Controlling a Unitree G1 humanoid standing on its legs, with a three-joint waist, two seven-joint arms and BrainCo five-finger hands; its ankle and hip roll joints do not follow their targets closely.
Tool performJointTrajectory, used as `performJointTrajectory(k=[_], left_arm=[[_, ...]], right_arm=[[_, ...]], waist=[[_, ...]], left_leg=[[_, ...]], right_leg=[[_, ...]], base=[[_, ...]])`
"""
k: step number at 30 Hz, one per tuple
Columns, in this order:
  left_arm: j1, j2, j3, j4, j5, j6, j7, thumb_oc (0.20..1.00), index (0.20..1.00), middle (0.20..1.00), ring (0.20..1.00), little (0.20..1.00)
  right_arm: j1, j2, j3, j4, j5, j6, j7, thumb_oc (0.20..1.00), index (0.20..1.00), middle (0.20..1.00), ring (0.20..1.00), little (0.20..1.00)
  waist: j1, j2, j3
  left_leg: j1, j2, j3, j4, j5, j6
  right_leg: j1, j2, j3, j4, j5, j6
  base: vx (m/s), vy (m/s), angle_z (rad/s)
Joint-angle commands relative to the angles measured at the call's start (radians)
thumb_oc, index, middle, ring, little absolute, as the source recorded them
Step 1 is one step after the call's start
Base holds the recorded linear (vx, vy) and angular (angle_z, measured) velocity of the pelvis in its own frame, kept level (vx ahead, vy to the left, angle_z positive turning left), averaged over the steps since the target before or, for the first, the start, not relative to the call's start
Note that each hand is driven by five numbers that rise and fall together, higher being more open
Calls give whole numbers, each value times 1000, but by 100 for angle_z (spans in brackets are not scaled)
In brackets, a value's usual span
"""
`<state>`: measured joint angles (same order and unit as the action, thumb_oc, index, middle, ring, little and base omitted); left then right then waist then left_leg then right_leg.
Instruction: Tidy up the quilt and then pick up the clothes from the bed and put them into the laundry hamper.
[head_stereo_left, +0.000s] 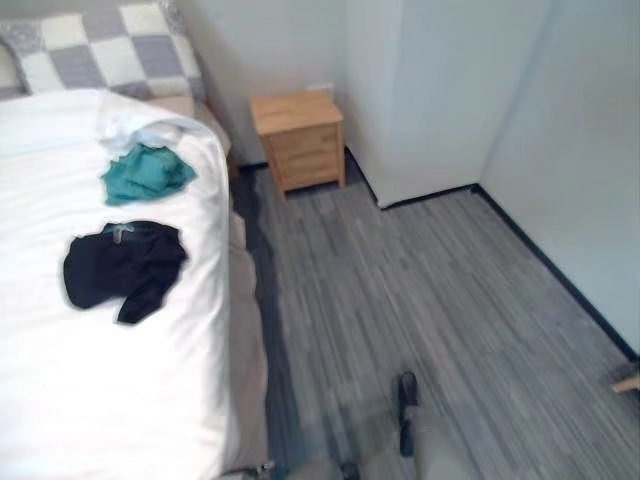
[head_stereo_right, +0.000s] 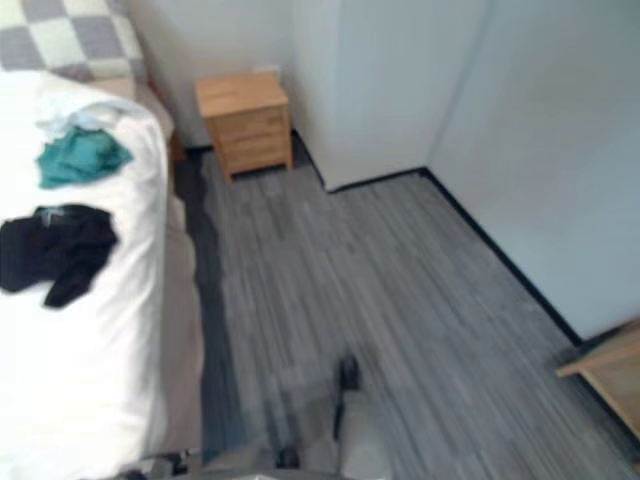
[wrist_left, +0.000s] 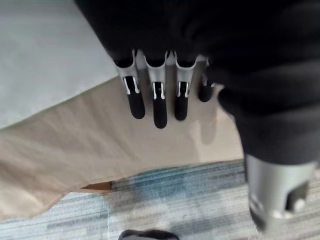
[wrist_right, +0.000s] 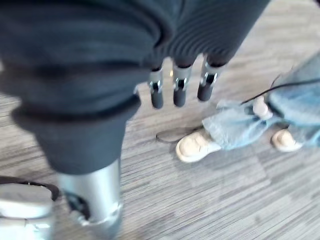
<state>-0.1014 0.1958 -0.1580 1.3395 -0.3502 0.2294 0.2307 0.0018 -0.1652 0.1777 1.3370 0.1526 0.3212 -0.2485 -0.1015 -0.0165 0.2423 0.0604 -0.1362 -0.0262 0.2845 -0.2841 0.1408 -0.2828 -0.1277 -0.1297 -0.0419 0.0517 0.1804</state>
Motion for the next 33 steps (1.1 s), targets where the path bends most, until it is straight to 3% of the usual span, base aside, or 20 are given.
performJointTrajectory(k=[1,3,4,7,8,9,10,11,12,13,14,18,19,21,24,27,28,30,32,33], left_arm=[[24,-24,-32,-9,54,32,19,1000,1000,1000,1000,1000],[34,-21,-37,-9,118,42,16,1000,1000,1000,1000,1000],[46,-21,-45,-12,175,42,18,1000,1000,1000,1000,1000],[55,-18,-55,-13,220,19,-7,1000,1000,1000,1000,1000],[45,-15,-75,-34,201,3,-3,1000,1000,1000,1000,1000],[43,-14,-75,-39,187,3,1,1000,1000,1000,1000,1000],[33,-15,-72,-54,127,-1,18,1000,1000,1000,1000,1000],[31,-18,-66,-56,108,-6,23,1000,1000,1000,1000,1000],[22,-23,-61,-62,76,-16,31,1000,1000,1000,1000,1000],[16,-25,-59,-64,69,-19,28,1000,1000,1000,1000,1000],[6,-33,-59,-73,66,-24,21,1000,1000,1000,1000,1000],[6,-45,-57,-83,10,-16,13,1000,1000,1000,1000,1000],[20,-31,-56,-70,38,-45,19,1000,1000,1000,1000,1000],[31,-24,-63,-65,32,-59,10,1000,1000,1000,1000,1000],[57,-27,-43,-64,28,-68,10,1000,1000,1000,1000,1000],[65,-35,-22,-55,79,-45,13,1000,1000,1000,1000,1000],[59,-27,-34,-49,110,-50,32,1000,1000,1000,1000,1000],[50,-15,-45,-41,105,-55,24,1000,1000,1000,1000,1000],[27,1,-44,-23,108,-54,22,1000,1000,1000,1000,1000],[18,6,-44,-18,106,-53,20,1000,1000,1000,1000,1000]], right_arm=[[-42,-55,-21,4,19,-1,-34,1000,1000,1000,1000,1000],[-44,-54,-32,-7,47,-16,-36,1000,1000,1000,1000,1000],[-43,-60,-35,-5,77,-34,-42,1000,1000,1000,1000,1000],[-54,-65,-47,6,96,-67,-35,1000,1000,1000,1000,1000],[-54,-72,-59,-3,85,-97,-23,1000,1000,1000,1000,1000],[-54,-73,-59,-8,80,-97,-22,1000,1000,1000,1000,1000],[-55,-82,-53,-20,58,-94,-16,1000,1000,1000,1000,1000],[-57,-84,-50,-20,51,-93,-12,1000,1000,1000,1000,1000],[-62,-88,-39,-21,49,-89,-4,1000,1000,1000,1000,1000],[-66,-91,-31,-21,50,-87,1,1000,1000,1000,1000,1000],[-70,-103,-25,-24,40,-85,10,1000,1000,1000,1000,1000],[-91,-116,-13,-29,17,-68,23,1000,1000,1000,1000,1000],[-116,-116,12,-14,-9,-58,27,1000,1000,1000,1000,1000],[-117,-119,25,-6,-17,-61,27,1000,1000,1000,1000,1000],[-112,-121,24,-7,-40,-52,20,1000,1000,1000,1000,1000],[-114,-114,15,15,-54,-33,20,1000,1000,1000,1000,1000],[-119,-103,10,22,-66,-37,26,1000,1000,1000,1000,1000],[-121,-94,6,24,-59,-53,22,1000,1000,1000,1000,1000],[-113,-85,4,9,-10,-69,-4,1000,1000,1000,1000,1000],[-115,-85,10,6,-2,-72,1,1000,1000,1000,1000,1000]], waist=[[-7,14,44],[-5,6,40],[-18,6,27],[-25,23,7],[-48,43,-3],[-52,41,-5],[-53,51,-4],[-52,53,-4],[-44,47,2],[-34,42,10],[-7,40,36],[34,46,60],[74,70,54],[99,73,54],[134,67,38],[150,64,-4],[158,61,-19],[159,60,-22],[156,73,-21],[155,79,-16]], left_leg=[[103,36,4,-206,109,-58],[97,32,4,-161,79,-53],[120,41,3,-116,37,-63],[155,84,42,-24,41,-98],[168,173,121,118,157,-154],[157,185,138,162,202,-169],[105,222,159,298,304,-212],[85,229,159,338,328,-221],[-19,238,146,473,371,-234],[-96,236,144,527,376,-232],[-268,235,136,610,373,-221],[-327,184,137,339,377,-191],[-295,154,109,-86,409,-186],[-295,144,73,-237,436,-190],[-304,144,45,-299,435,-189],[-293,171,95,-245,425,-185],[-283,166,104,-225,411,-168],[-262,153,116,-216,390,-139],[-214,126,114,-199,343,-87],[-194,123,110,-197,329,-79]], right_leg=[[40,14,-26,-35,161,-10],[59,7,-19,-20,142,-20],[61,7,3,7,124,-33],[63,4,5,78,105,-51],[74,4,-13,121,81,-77],[79,0,-21,124,77,-85],[109,8,-44,137,57,-112],[119,11,-49,145,46,-121],[150,9,-48,142,31,-144],[176,5,-46,136,22,-154],[250,0,-45,117,4,-163],[321,10,8,70,-9,-143],[356,56,44,52,-36,-118],[396,70,71,45,-57,-113],[468,64,86,54,-113,-100],[511,40,53,133,-185,-85],[511,17,29,213,-192,-78],[475,-21,-1,380,-161,-65],[329,-98,-25,734,-27,-52],[280,-117,-29,780,0,-59]], base=[[729,-175,50],[725,-195,28],[581,-137,48],[519,-89,49],[431,-99,11],[476,-132,5],[296,-95,12],[359,-127,14],[234,-84,2],[295,-73,-1],[271,13,-2],[448,167,-37],[583,243,-62],[529,186,-55],[476,151,-35],[589,198,-38],[443,180,-11],[429,243,4],[428,315,9],[367,175,8]])
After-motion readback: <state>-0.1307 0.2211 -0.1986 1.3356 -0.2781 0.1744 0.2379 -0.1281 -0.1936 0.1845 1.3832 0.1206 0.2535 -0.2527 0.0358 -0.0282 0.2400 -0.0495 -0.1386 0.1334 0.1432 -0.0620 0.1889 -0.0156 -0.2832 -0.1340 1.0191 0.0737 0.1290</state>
